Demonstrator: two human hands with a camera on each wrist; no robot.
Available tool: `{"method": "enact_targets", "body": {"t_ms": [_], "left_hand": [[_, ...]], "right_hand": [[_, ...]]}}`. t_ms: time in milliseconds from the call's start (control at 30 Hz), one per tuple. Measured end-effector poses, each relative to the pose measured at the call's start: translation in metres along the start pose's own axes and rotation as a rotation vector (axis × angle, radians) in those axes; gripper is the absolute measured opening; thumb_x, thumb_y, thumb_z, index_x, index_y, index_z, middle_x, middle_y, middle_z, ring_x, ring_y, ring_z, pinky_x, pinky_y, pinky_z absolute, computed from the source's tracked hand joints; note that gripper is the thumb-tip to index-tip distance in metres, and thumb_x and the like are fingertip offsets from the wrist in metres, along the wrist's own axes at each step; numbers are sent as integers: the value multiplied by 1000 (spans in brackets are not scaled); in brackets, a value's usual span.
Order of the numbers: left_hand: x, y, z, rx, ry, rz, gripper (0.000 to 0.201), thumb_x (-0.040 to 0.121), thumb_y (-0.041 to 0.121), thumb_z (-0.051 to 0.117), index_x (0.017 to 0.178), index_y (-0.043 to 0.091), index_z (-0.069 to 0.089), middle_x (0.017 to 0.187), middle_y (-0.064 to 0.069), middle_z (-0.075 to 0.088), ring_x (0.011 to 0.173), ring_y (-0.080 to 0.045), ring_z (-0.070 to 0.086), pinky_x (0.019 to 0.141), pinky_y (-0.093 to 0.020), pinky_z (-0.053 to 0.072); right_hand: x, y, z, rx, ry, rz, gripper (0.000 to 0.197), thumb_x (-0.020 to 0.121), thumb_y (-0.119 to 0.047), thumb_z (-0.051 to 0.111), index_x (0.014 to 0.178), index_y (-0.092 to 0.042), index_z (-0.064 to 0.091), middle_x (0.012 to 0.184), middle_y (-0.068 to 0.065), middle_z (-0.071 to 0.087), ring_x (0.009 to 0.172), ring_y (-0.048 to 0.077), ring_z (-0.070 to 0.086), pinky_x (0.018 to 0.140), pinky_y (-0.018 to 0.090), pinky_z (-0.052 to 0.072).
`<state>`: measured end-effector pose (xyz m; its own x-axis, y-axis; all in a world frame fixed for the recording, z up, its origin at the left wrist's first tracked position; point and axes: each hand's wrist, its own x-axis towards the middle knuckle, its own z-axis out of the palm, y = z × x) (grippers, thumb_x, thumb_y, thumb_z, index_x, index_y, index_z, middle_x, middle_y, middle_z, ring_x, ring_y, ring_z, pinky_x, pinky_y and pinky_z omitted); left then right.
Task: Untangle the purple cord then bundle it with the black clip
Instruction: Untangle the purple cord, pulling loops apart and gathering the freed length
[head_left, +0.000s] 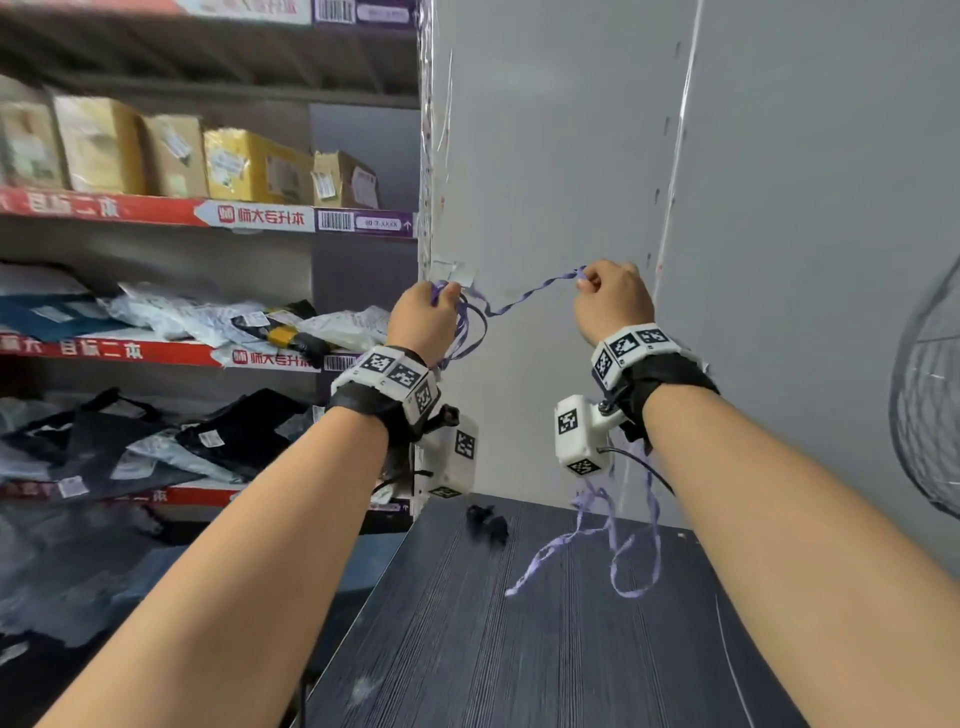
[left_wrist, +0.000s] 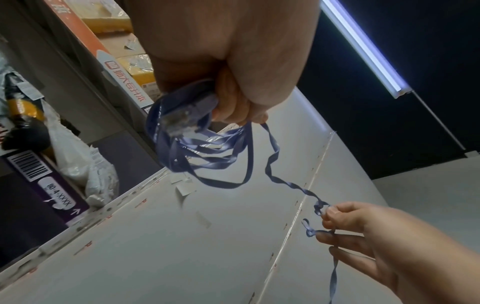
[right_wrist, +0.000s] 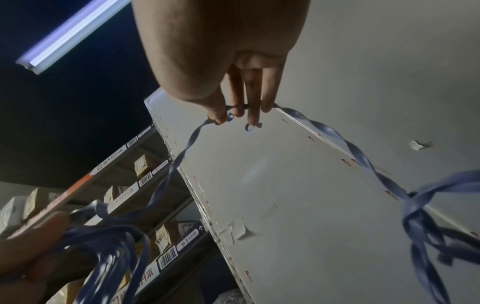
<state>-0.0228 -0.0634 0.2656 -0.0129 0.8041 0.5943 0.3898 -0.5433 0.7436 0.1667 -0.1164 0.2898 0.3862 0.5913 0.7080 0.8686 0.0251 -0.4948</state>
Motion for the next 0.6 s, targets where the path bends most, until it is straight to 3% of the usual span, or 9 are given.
{"method": "enact_targets", "body": {"t_ms": [300, 467, 600], "left_hand": [[-2, 28, -20, -56, 46, 68, 38, 98, 29, 44, 63, 16, 35, 61, 0, 39, 70, -25, 41, 63, -30, 28], [-4, 36, -30, -82, 69, 101, 31, 98, 30, 44, 78, 7, 47, 65, -1, 45, 68, -22, 43, 63, -29, 30], [-5, 41, -35, -85, 72, 121, 35, 98, 30, 44, 67, 15, 41, 63, 2, 43, 57, -11, 39, 58, -30, 28]], "right_hand": [[-5, -22, -22, -2, 58, -17, 25, 98, -22, 37, 108, -8, 56, 120, 13, 48, 95, 34, 56, 71, 30, 34], [-7, -32, -29, 4, 103, -64, 27, 100, -24, 35, 112, -9, 54, 119, 13, 51, 97, 34, 55, 71, 31, 34], [-7, -35, -32, -31, 91, -60, 26, 99, -20, 34, 111, -9, 54, 119, 14, 53, 99, 35, 56, 72, 31, 33]]}}
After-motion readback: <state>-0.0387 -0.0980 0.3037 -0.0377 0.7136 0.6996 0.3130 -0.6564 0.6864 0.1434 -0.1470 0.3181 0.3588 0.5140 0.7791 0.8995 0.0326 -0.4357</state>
